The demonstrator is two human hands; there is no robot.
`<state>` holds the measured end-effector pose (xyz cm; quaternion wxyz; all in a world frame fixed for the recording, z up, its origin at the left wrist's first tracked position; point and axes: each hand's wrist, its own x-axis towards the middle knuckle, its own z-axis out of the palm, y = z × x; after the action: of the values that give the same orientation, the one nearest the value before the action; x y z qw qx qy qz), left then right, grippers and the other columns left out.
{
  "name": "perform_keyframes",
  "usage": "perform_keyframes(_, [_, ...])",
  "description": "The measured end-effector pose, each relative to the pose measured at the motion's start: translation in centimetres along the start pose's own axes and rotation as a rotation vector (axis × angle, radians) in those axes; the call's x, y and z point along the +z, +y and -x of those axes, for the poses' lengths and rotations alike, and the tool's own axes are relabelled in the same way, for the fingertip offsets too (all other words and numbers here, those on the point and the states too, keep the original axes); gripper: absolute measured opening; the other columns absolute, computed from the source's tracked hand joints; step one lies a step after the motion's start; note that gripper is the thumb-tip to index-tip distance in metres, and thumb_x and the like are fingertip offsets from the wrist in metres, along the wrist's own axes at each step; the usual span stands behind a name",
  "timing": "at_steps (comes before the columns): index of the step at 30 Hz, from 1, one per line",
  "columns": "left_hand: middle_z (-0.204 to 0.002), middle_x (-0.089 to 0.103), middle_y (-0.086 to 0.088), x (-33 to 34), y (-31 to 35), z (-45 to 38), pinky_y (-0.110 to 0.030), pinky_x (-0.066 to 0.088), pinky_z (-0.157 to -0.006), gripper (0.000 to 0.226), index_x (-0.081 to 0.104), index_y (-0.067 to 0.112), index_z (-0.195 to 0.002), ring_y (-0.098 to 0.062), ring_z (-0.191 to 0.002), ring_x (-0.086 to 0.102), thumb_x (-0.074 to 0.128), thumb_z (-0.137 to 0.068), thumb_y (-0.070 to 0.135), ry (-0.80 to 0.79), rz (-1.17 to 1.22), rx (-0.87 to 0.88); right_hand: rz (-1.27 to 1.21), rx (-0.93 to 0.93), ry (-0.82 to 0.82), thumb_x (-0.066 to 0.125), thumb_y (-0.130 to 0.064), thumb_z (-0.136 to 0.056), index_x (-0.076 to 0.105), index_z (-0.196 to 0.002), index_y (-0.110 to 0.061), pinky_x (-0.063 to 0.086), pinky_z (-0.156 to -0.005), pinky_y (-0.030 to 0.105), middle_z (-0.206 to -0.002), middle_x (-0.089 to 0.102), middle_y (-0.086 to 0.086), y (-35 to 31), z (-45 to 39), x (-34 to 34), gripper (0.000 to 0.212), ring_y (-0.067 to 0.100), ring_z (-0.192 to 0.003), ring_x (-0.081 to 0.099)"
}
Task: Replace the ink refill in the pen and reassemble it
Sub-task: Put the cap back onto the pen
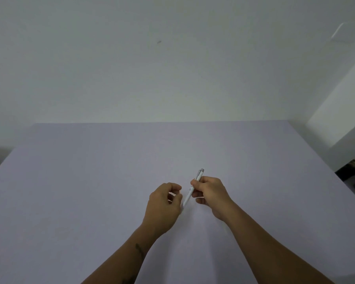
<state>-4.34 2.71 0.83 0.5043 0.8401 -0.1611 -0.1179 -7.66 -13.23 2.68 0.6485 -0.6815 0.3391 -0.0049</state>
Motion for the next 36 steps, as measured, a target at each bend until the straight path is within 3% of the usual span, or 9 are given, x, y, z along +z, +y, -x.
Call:
perform_keyframes(4, [-0.135, 0.052, 0.003, 0.8, -3.0, -0.1, -0.030, 0.047, -0.099, 0.041, 0.049, 0.019, -0.133, -0.015, -0.116, 0.054, 0.047, -0.094, 0.029, 0.011, -0.445, 0.111, 0.125, -0.017, 0.058, 0.057, -0.018, -0.093, 0.069, -0.091, -0.001, 0.050, -0.056, 0.026, -0.073, 0.064, 0.006, 1.7, -0.8, -0.9, 0.021, 0.014, -0.062, 0.059])
perform_keyframes(8, [-0.160, 0.023, -0.007, 2.3, -5.7, -0.5, -0.042, 0.019, -0.120, 0.062, 0.020, 0.014, -0.152, -0.026, -0.147, 0.021, 0.031, -0.095, 0.038, -0.106, -0.736, 0.097, 0.540, -0.104, 0.090, 0.051, -0.018, -0.093, 0.061, -0.090, -0.006, 0.040, -0.053, 0.026, -0.068, 0.055, -0.001, 4.6, -1.4, -0.7, 0.015, 0.013, -0.057, 0.049])
perform_keyframes(12, [-0.164, 0.007, -0.008, 3.6, -7.8, -0.8, -0.045, 0.002, -0.121, 0.066, 0.010, 0.013, -0.155, -0.027, -0.151, 0.004, 0.024, -0.096, 0.039, -0.193, -0.839, 0.138, 0.734, -0.121, 0.087, 0.052, -0.017, -0.095, 0.058, -0.091, -0.008, 0.045, -0.059, 0.033, -0.075, 0.057, 0.002, 6.7, -1.7, -0.4, 0.012, 0.016, -0.062, 0.050])
perform_keyframes(16, [-0.164, 0.011, -0.010, 3.5, -10.2, 0.0, -0.050, 0.007, -0.122, 0.067, 0.015, 0.010, -0.154, -0.029, -0.150, 0.008, 0.025, -0.095, 0.040, -0.217, -0.868, 0.137, 0.819, -0.098, 0.059, 0.052, -0.016, -0.092, 0.058, -0.094, -0.009, 0.039, -0.062, 0.031, -0.084, 0.058, 0.004, 7.5, -1.9, -0.6, 0.010, 0.021, -0.073, 0.053])
perform_keyframes(19, [-0.163, 0.013, -0.010, 3.8, -11.6, 0.9, -0.052, 0.009, -0.121, 0.067, 0.018, 0.010, -0.154, -0.028, -0.150, 0.009, 0.025, -0.094, 0.040, -0.230, -0.862, 0.102, 0.874, -0.078, 0.022, 0.052, -0.016, -0.092, 0.059, -0.112, -0.012, 0.043, -0.071, 0.032, -0.094, 0.063, 0.006, 8.1, -2.1, -0.6, 0.021, 0.028, -0.088, 0.058])
perform_keyframes(22, [-0.163, 0.017, -0.009, 3.9, -12.1, 1.1, -0.052, 0.010, -0.122, 0.066, 0.022, 0.010, -0.153, -0.026, -0.150, 0.010, 0.028, -0.094, 0.038, -0.204, -0.847, 0.100, 0.909, -0.078, 0.011, 0.054, -0.017, -0.092, 0.057, -0.118, -0.013, 0.041, -0.071, 0.030, -0.093, 0.060, 0.003, 8.4, -2.3, -0.3, 0.027, 0.024, -0.085, 0.057])
perform_keyframes(30, [-0.164, 0.009, -0.008, 4.1, -12.7, 1.2, -0.049, 0.004, -0.123, 0.069, 0.014, 0.011, -0.154, -0.022, -0.151, 0.003, 0.027, -0.093, 0.040, -0.171, -0.832, 0.080, 1.065, -0.130, 0.013, 0.058, -0.018, -0.089, 0.055, -0.114, -0.011, 0.037, -0.068, 0.030, -0.104, 0.063, 0.007, 9.1, -3.1, 0.9, 0.026, 0.029, -0.093, 0.060])
perform_keyframes(36, [-0.164, 0.008, -0.009, 4.1, -12.8, 1.3, -0.052, 0.007, -0.122, 0.073, 0.013, 0.008, -0.154, -0.023, -0.151, 0.001, 0.030, -0.092, 0.042, -0.133, -0.826, 0.024, 1.113, -0.121, 0.014, 0.057, -0.019, -0.089, 0.052, -0.111, -0.012, 0.041, -0.063, 0.031, -0.099, 0.063, 0.007, 9.0, -3.3, 1.1, 0.024, 0.026, -0.082, 0.059])
